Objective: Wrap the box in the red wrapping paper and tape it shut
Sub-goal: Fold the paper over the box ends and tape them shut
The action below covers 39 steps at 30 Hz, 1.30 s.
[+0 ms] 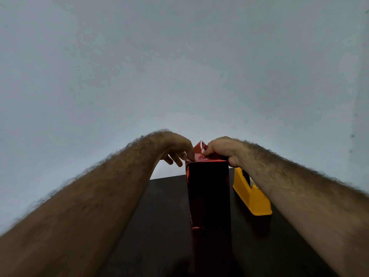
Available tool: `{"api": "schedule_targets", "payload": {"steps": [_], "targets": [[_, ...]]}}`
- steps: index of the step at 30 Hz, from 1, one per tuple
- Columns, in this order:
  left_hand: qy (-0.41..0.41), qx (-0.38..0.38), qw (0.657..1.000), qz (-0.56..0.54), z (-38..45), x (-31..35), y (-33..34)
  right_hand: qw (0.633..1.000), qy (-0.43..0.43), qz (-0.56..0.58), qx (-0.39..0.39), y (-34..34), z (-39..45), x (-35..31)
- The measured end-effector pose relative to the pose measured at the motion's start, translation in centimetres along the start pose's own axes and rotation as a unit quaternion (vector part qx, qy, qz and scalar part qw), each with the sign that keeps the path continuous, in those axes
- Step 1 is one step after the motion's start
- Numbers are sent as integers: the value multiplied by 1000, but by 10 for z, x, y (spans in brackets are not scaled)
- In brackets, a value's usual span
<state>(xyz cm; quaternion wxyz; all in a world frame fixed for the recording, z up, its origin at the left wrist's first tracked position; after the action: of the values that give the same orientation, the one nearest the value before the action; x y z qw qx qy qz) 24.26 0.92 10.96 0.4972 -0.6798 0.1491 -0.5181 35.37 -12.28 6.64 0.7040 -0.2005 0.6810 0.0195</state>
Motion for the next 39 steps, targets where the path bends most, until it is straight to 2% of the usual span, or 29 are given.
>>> {"api": "schedule_targets", "payload": {"steps": [2, 6, 10, 13, 22, 27, 32, 39], "targets": [[-5, -9, 1000, 30, -9, 3, -3, 1000, -8, 10, 7, -2, -1, -2], [-9, -13, 999, 50, -14, 6, -3, 998, -40, 11, -36, 2, -17, -10], [-25, -7, 999, 34, -7, -5, -1, 998, -53, -36, -11, -1, -13, -8], [-58, -15, 998, 15, 1, -23, 1, 999, -33, -26, 10, -3, -10, -5], [-73, -31, 981, -177, 8, -67, 18, 999, 5, -27, 24, -1, -11, -3], [-75, -27, 964, -255, 8, -64, 14, 999, -3, -27, 45, -2, -12, -4], [-16, 2, 975, -222, 5, -54, 22, 999, 6, -22, 48, -5, -12, -2], [109, 70, 960, -250, 3, -56, 1, 999, 7, -9, 51, -3, -10, -2]]}}
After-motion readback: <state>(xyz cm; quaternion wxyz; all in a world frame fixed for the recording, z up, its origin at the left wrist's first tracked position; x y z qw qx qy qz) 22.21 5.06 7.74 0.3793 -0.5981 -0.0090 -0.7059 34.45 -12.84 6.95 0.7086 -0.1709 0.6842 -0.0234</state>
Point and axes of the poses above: each hand's wrist, its own z-axis towards the middle knuckle, its own y-axis out of the palm, x = y × z, the point moved 7 cm from there along z, towards the middle knuckle, and after that the axes turned 13 degrees about x, right-handed, at the moved point
